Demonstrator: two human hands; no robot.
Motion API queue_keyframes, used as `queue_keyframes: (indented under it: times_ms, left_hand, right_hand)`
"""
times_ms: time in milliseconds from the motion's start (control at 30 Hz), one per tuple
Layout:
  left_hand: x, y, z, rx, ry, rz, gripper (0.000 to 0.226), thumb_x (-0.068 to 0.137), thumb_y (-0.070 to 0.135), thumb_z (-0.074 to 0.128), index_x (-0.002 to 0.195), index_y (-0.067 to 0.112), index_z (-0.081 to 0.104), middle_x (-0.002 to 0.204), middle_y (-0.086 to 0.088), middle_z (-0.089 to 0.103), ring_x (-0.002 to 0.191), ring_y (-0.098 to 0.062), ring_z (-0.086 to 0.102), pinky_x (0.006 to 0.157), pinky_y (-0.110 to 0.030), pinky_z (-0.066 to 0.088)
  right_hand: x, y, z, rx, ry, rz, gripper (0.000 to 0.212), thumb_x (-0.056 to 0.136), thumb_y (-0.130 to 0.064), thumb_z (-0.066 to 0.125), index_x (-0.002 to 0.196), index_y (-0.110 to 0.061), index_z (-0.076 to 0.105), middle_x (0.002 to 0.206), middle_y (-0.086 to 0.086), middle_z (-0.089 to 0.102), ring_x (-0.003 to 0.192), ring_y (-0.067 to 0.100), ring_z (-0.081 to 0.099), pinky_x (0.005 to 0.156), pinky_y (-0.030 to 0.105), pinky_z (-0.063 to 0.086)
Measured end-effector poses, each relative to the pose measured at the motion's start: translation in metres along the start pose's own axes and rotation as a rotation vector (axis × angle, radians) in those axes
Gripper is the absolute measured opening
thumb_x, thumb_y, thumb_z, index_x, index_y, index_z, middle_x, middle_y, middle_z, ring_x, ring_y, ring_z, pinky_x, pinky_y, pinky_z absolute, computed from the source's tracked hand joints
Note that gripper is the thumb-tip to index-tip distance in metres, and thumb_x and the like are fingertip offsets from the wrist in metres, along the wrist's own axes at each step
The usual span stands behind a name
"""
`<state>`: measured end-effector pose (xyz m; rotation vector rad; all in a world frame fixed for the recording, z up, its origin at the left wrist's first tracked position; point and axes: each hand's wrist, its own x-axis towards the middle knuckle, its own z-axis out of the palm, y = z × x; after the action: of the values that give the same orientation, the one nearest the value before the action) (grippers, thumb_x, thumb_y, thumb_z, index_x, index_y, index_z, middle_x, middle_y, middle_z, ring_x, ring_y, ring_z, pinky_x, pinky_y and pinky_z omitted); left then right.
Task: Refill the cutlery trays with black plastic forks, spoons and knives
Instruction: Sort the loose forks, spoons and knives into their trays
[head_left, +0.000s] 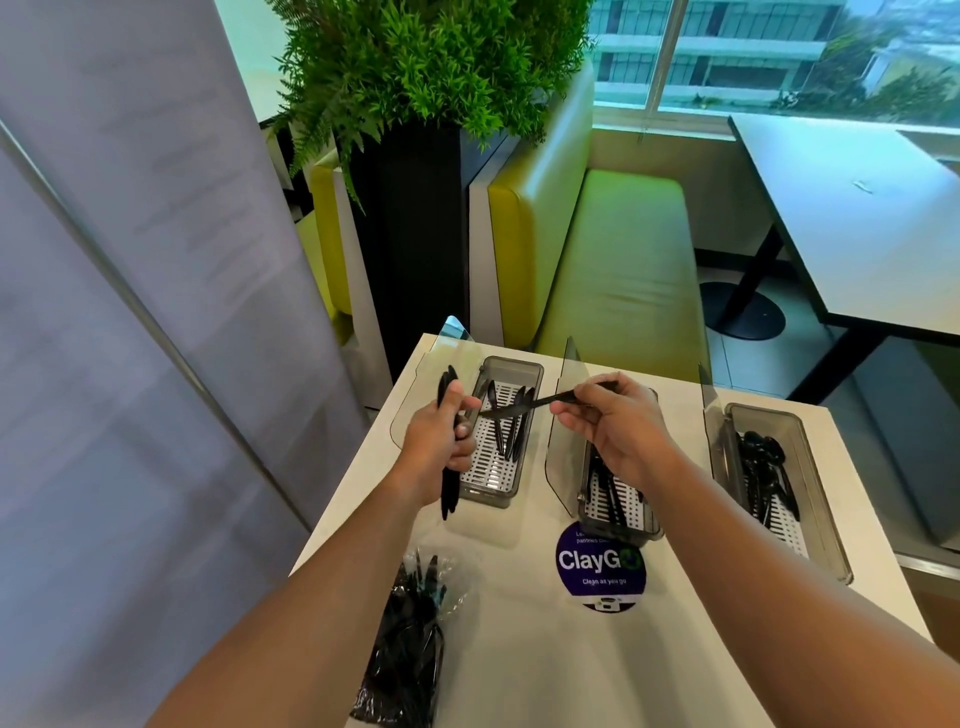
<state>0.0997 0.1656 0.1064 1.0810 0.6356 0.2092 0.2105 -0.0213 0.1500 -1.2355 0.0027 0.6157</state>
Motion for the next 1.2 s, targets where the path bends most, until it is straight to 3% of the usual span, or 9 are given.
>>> queue_keyframes:
  times_ms: [200,267,433,567,700,833,967,1067,1200]
  left_hand:
    - [0.002,-0.008,0.017,-0.113,-0.039,-0.018,0.029,0.096,0.037,0.065,0.09,0.01,0.058,0.063,0.003,0.042,0.046,-0.006,0.032,0.037,-0.018,0.028]
    - [0.006,-0.006,0.022,-0.118,-0.036,0.03,0.026,0.099,0.033,0.062,0.093,0.008,0.06,0.063,0.002,0.041,0.046,-0.006,0.032,0.038,-0.017,0.028]
    - [0.017,0.002,0.036,-0.07,0.067,0.12,0.037,0.105,0.036,0.05,0.076,0.013,0.053,0.059,0.0,0.048,0.044,-0.011,0.036,0.038,-0.021,0.031]
    - [0.03,0.002,0.044,-0.033,0.119,0.156,0.041,0.106,0.039,0.046,0.072,0.015,0.047,0.055,0.001,0.043,0.051,-0.015,0.047,0.053,-0.029,0.043]
    - [0.04,-0.001,0.04,0.007,0.119,0.157,0.041,0.105,0.04,0.048,0.072,0.017,0.043,0.057,0.002,0.032,0.044,-0.008,0.029,0.042,-0.021,0.029]
    - [0.051,-0.009,0.032,0.042,0.083,0.097,0.037,0.106,0.036,0.047,0.075,0.016,0.045,0.056,0.004,0.034,0.046,-0.008,0.029,0.046,-0.021,0.028]
    - [0.063,-0.018,0.026,0.029,0.029,-0.041,0.019,0.105,0.017,0.047,0.087,0.013,0.048,0.061,0.002,0.04,0.049,-0.01,0.036,0.048,-0.024,0.032]
    - [0.077,-0.024,0.024,0.213,0.07,-0.073,0.012,0.102,0.008,0.041,0.097,0.01,0.053,0.067,-0.001,0.047,0.048,-0.009,0.044,0.044,-0.023,0.036]
    - [0.102,-0.032,0.024,0.666,0.054,-0.051,0.025,0.099,0.005,0.04,0.122,0.004,0.051,0.106,-0.017,0.063,0.087,-0.023,0.061,0.071,-0.033,0.05]
  right_hand:
    - [-0.006,0.015,0.014,0.062,-0.003,0.073,0.018,0.096,0.011,0.054,0.091,-0.007,0.053,0.077,0.018,0.072,0.075,0.032,0.076,0.067,0.033,0.063]
    - [-0.011,0.019,0.021,0.011,-0.043,0.107,0.015,0.095,0.011,0.055,0.093,-0.004,0.056,0.083,0.021,0.07,0.072,0.028,0.074,0.065,0.032,0.063]
    - [-0.021,0.034,0.036,-0.244,-0.172,0.127,0.013,0.093,0.009,0.061,0.105,0.005,0.06,0.082,0.014,0.073,0.066,0.026,0.07,0.061,0.031,0.062]
    - [-0.021,0.055,0.051,-0.586,-0.157,-0.012,0.003,0.095,-0.009,0.067,0.093,-0.006,0.069,0.084,0.008,0.07,0.072,0.016,0.066,0.063,0.032,0.06]
    - [-0.021,0.077,0.063,-0.767,-0.091,-0.207,0.019,0.097,-0.01,0.06,0.08,-0.018,0.06,0.077,-0.003,0.061,0.066,0.006,0.053,0.057,0.018,0.043]
    - [-0.007,0.094,0.062,-0.84,-0.05,-0.173,0.016,0.092,-0.005,0.062,0.083,-0.017,0.056,0.08,-0.001,0.06,0.069,0.012,0.052,0.053,0.013,0.04]
    - [0.006,0.105,0.062,-0.824,0.011,-0.121,0.013,0.094,-0.008,0.058,0.086,-0.019,0.058,0.082,-0.001,0.064,0.074,0.021,0.06,0.059,0.03,0.046]
    - [0.007,0.12,0.061,-0.93,0.006,-0.158,0.015,0.097,-0.01,0.054,0.108,-0.018,0.062,0.109,0.0,0.062,0.096,0.019,0.06,0.077,0.029,0.051]
    - [0.004,0.146,0.049,-1.188,0.052,-0.29,0.041,0.095,-0.01,0.054,0.135,-0.016,0.05,0.14,0.004,0.044,0.125,0.024,0.044,0.108,0.041,0.043]
